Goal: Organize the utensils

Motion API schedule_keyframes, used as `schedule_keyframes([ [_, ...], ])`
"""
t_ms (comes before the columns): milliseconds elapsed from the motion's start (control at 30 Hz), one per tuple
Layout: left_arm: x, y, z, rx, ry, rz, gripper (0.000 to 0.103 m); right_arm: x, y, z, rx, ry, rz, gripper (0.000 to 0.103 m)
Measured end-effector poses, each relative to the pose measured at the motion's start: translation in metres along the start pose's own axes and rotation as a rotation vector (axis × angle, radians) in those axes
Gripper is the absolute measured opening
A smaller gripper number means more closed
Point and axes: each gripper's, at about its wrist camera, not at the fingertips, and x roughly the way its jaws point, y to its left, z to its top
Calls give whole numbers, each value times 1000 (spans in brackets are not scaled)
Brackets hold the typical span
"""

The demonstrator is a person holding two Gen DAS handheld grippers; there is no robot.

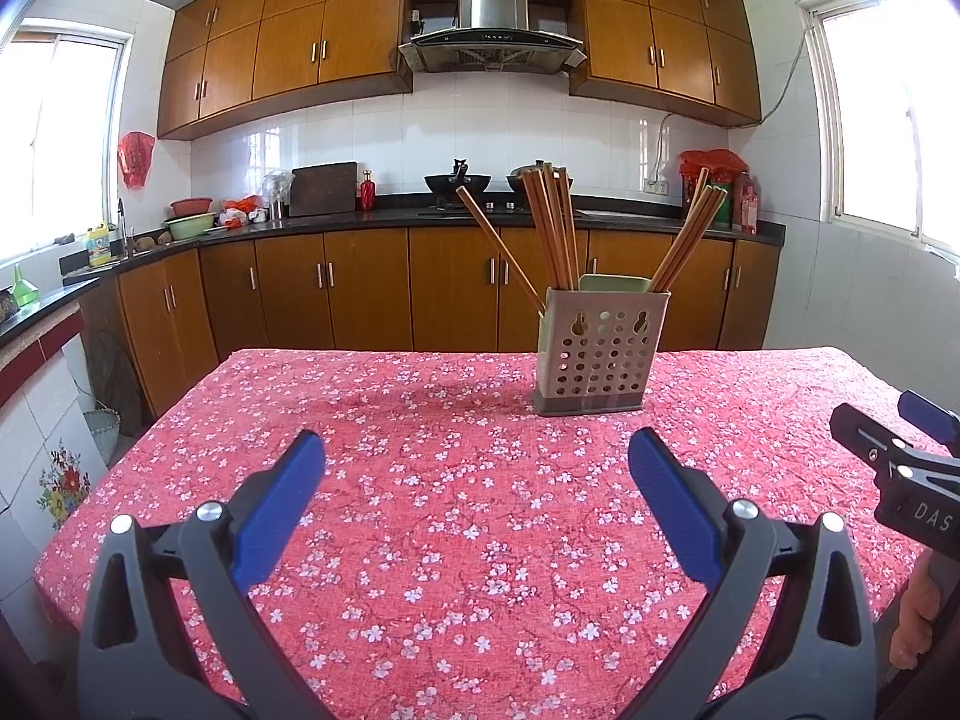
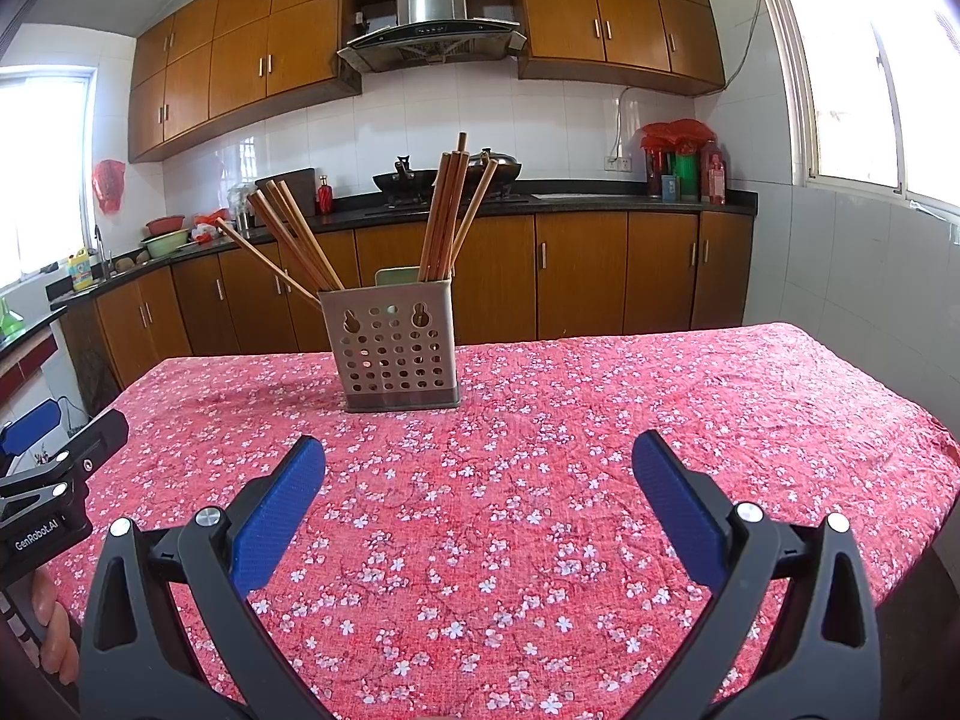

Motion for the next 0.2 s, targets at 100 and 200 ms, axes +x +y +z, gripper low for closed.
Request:
schedule_keyframes([
  [100,0,0,0,-5,2,-3,99,0,0,0,2,0,0,101],
  [200,0,-2,0,-3,2,-2,99,1,0,-1,2,0,0,101],
])
